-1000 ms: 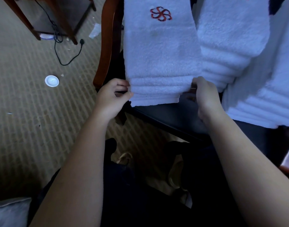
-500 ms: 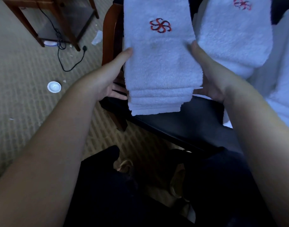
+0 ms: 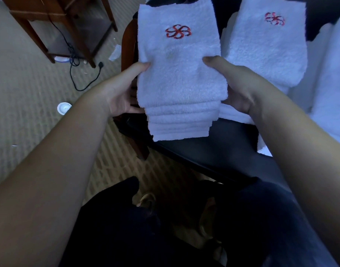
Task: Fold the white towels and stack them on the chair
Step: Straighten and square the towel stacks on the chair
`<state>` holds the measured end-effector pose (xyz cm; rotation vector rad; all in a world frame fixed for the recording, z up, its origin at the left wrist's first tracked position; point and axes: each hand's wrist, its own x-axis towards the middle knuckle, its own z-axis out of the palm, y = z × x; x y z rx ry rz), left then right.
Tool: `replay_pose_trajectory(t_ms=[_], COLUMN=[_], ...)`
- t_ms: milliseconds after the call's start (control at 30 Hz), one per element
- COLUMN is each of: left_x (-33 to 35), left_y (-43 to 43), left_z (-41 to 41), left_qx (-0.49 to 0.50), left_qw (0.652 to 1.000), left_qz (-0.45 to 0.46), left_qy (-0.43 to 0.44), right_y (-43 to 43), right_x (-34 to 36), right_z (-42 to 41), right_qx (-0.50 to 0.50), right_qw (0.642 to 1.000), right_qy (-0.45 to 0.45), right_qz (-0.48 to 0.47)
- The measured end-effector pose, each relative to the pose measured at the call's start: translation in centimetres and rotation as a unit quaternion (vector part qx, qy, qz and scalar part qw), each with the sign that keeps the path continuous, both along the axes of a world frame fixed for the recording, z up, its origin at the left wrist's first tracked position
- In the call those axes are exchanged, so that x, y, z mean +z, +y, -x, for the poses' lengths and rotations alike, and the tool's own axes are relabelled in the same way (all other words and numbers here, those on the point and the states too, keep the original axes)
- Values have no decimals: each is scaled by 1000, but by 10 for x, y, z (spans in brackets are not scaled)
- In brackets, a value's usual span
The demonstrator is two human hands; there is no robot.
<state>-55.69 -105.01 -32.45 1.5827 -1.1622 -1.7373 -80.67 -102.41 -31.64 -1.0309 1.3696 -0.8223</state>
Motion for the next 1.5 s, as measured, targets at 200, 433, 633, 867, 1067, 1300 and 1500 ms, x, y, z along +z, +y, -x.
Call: replay_pose_trajectory(t_ms=[200,433,633,867,1067,1300,1500], left_x=[-1,-15,-14,-59,-116,-132,-135], left_y=[-8,-8,0,61,79,72,69], left_z=[4,9,8,0,15,27,21], left_qx=[31,47,28,191,3,50,68], left_qw=[999,999,999,966,939,933,928], left_qz=[22,5,-3,129,179,212,232], left_qy=[19,15,-23,-114,-295,-288,-283], right_y=[-10,-20,-15,34,50,52,53], right_x=[-7,-21,-18,-69,-117,-114,-119], right_z=[-4,-5,3,11,-2,-10,-5], right_qx=[-43,-56,-30,-215,-41,-140,-142], right_qw=[999,998,994,971,963,982,981], right_qy=[-21,11,95,106,264,124,130], right_qz=[3,-21,-37,27,45,35,36])
